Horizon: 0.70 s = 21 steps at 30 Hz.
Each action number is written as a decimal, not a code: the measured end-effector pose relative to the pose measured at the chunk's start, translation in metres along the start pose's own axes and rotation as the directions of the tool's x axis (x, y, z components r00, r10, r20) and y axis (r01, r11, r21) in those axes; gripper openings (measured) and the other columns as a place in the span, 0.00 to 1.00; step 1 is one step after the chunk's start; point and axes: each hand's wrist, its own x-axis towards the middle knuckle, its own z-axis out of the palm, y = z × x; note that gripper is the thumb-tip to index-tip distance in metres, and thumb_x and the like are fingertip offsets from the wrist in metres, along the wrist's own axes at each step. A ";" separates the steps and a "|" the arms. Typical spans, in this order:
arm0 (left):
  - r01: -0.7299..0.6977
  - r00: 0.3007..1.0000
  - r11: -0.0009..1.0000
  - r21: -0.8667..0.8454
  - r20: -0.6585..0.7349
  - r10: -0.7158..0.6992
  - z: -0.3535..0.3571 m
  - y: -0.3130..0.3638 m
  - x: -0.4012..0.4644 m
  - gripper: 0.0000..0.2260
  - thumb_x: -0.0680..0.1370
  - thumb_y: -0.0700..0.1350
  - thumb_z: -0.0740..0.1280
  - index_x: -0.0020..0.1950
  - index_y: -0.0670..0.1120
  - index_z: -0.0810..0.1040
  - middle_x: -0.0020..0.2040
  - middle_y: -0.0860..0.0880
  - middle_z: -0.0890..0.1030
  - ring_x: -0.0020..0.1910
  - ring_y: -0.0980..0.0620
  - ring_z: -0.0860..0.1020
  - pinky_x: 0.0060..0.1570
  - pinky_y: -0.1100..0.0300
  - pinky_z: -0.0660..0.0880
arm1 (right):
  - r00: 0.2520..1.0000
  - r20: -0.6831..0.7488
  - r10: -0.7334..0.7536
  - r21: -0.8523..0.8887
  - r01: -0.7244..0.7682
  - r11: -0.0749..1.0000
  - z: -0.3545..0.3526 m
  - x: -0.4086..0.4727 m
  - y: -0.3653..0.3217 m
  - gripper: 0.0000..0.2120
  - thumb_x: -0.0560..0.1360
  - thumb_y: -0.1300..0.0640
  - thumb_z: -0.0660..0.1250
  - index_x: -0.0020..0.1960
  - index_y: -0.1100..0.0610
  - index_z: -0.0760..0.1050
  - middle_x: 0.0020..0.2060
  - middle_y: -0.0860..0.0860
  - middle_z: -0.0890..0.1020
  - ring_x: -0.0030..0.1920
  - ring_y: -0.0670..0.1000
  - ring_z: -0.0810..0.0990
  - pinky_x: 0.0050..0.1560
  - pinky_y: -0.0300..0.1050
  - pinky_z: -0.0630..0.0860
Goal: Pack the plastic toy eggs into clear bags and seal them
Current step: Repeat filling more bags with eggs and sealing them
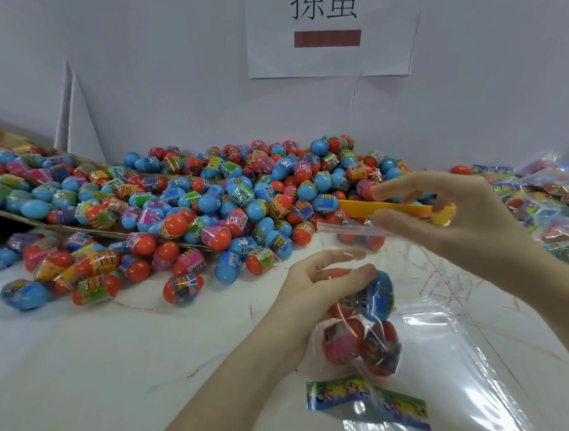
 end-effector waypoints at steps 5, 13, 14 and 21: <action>-0.061 0.996 0.996 0.064 0.066 0.056 0.002 0.003 -0.003 0.15 0.60 0.52 0.72 0.45 0.52 0.81 0.39 0.51 0.83 0.36 0.53 0.78 0.31 0.68 0.72 | 0.958 0.258 0.123 -0.041 -0.116 0.992 0.009 0.008 -0.001 0.16 0.65 0.55 0.74 0.52 0.49 0.78 0.36 0.42 0.83 0.38 0.39 0.81 0.43 0.32 0.77; -0.186 0.971 0.979 0.086 -0.135 0.196 0.002 0.006 0.004 0.12 0.64 0.59 0.66 0.39 0.54 0.83 0.39 0.56 0.84 0.37 0.60 0.81 0.33 0.71 0.74 | 0.975 0.208 0.074 0.070 -0.091 0.993 0.009 0.008 0.001 0.12 0.61 0.57 0.75 0.41 0.45 0.78 0.33 0.40 0.83 0.36 0.36 0.79 0.39 0.27 0.71; -0.240 0.954 0.967 0.082 -0.165 0.250 0.001 0.005 0.004 0.08 0.68 0.54 0.67 0.42 0.52 0.82 0.39 0.55 0.84 0.37 0.59 0.81 0.33 0.71 0.74 | 0.975 0.209 0.069 0.055 -0.082 0.995 0.009 0.008 0.002 0.13 0.62 0.57 0.75 0.42 0.44 0.78 0.33 0.39 0.83 0.37 0.35 0.79 0.40 0.28 0.70; -0.374 0.900 0.921 0.114 -0.197 0.389 -0.001 0.002 0.002 0.07 0.75 0.39 0.66 0.41 0.49 0.81 0.34 0.53 0.84 0.35 0.60 0.81 0.33 0.71 0.74 | 0.946 -0.053 -0.319 -0.448 0.263 0.855 0.016 0.002 -0.009 0.13 0.67 0.42 0.69 0.47 0.48 0.82 0.38 0.48 0.82 0.39 0.52 0.77 0.40 0.49 0.67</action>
